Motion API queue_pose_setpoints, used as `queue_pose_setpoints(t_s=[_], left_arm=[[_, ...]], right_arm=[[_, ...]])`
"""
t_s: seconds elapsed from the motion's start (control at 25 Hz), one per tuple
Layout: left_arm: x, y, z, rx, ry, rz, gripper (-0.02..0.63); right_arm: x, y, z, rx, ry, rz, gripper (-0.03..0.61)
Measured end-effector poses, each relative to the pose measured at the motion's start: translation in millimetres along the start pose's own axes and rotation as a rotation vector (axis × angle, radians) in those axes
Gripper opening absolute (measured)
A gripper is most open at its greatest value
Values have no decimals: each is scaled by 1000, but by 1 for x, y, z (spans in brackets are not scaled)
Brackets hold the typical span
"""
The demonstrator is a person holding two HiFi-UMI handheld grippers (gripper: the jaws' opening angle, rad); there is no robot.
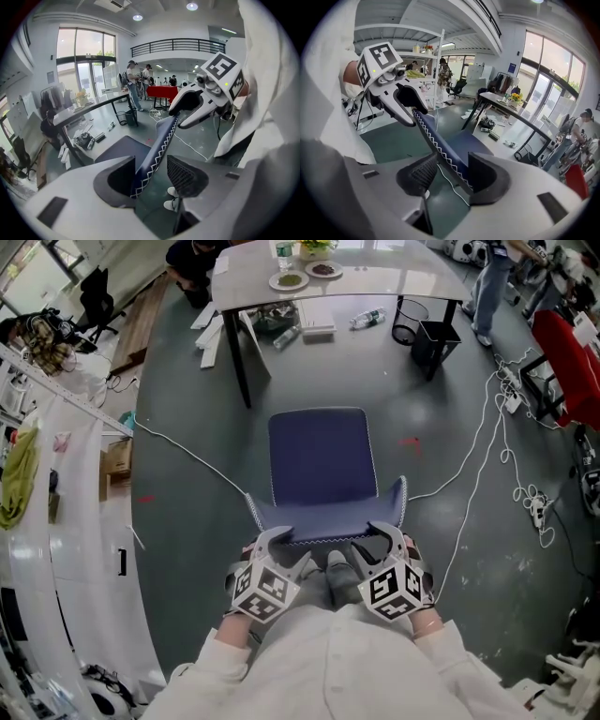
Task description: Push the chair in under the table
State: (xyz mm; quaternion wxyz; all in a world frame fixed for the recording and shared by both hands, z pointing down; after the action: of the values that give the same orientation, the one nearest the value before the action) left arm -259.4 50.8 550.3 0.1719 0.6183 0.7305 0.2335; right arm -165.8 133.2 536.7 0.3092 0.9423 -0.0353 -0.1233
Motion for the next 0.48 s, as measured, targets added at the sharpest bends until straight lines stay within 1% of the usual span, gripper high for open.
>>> queue_pose_setpoints(t_s=[0.08,0.16,0.2,0.48], left_arm=[[-2,1,-1,-7,12,0,211],[-4,3,-1,-14,21,-4,176],[-5,3,-1,-17,21,-8,172],[-7,4,0,-14,-3,-41,163]], right_arm=[[2,2,-1,-13,-19,-12,190],[4,2,-1,-17,-20,-17,190],[5,1,-1,-18,-13,-18,190],[6,3,1,-28,4,-34,190]])
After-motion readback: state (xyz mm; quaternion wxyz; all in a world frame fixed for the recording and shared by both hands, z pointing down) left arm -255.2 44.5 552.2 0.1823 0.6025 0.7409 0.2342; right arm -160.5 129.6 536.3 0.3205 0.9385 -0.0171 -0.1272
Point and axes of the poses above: the fingertips, and each gripper's own axes: y forward along the fingers, x to its right, z out of its top, the point moved 2 cm from there along -y, backward along the fingers, and after that the axes turned 14 degrees about x, right-handed, at the moved point
